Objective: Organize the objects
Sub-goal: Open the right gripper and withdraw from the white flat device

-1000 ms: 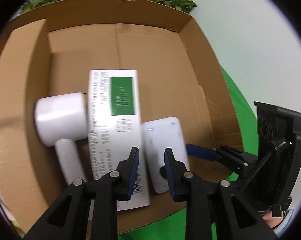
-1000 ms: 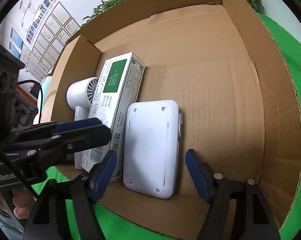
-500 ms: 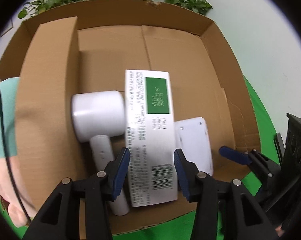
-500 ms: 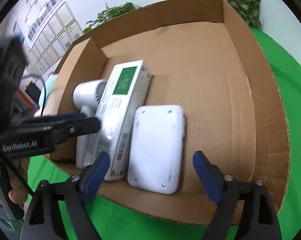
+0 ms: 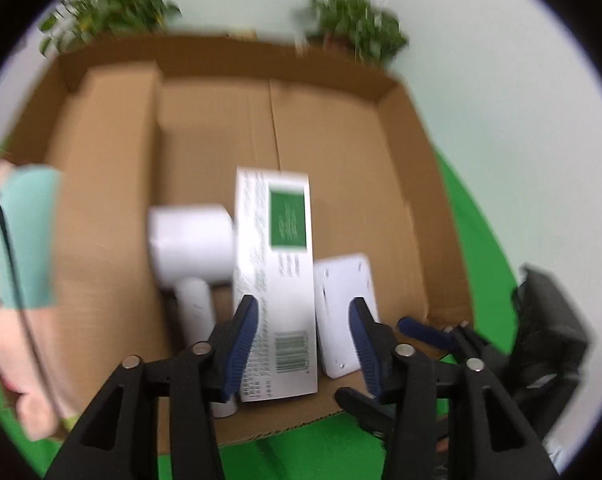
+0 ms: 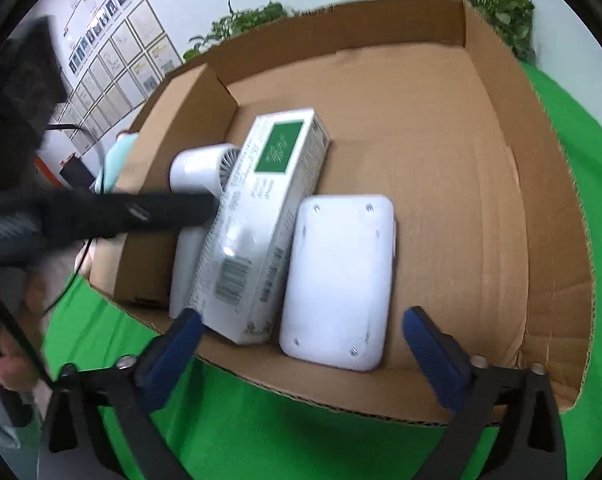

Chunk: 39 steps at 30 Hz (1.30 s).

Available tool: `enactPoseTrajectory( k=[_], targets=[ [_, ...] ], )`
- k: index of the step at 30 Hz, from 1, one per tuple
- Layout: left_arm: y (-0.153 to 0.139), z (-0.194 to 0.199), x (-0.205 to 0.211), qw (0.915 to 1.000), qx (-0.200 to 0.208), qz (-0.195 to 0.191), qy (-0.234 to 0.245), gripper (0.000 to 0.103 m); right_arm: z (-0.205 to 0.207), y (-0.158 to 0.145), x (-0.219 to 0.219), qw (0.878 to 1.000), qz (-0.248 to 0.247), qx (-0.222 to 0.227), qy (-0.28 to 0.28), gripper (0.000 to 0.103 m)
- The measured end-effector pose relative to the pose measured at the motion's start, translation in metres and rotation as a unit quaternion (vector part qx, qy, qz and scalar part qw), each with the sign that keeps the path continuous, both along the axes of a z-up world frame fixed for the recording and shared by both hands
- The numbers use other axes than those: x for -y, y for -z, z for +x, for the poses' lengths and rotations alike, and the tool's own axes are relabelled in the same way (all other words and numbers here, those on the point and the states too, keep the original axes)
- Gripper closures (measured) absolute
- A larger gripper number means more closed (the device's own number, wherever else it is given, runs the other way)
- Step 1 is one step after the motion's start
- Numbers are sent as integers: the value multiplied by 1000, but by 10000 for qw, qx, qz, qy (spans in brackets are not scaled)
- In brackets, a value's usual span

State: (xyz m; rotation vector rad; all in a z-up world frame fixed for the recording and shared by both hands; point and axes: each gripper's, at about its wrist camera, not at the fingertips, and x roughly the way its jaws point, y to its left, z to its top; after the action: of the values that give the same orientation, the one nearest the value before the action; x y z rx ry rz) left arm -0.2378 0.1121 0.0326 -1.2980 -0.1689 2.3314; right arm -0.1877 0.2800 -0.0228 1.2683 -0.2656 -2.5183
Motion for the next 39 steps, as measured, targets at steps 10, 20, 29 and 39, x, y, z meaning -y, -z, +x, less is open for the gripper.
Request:
enactPoseTrajectory(
  k=[10,20,29,39],
  targets=[
    [-30,30,97,9884,-752,-462,-1235,32,-33,6,83,9934,1071,-225,342,1],
    [-14,52,138,9879,-698,-361,-1337,32,-31,15,85,9812,1760,-224,763,0],
    [-6,77,110,9717,-1695,-1116,-1213,29,6,-12,66,9869,1083,-831,862,1],
    [46,93,93,9457,-2518,-1243,-1635,17,56,4,42,9716,1128,-1534,1403,0]
  ],
)
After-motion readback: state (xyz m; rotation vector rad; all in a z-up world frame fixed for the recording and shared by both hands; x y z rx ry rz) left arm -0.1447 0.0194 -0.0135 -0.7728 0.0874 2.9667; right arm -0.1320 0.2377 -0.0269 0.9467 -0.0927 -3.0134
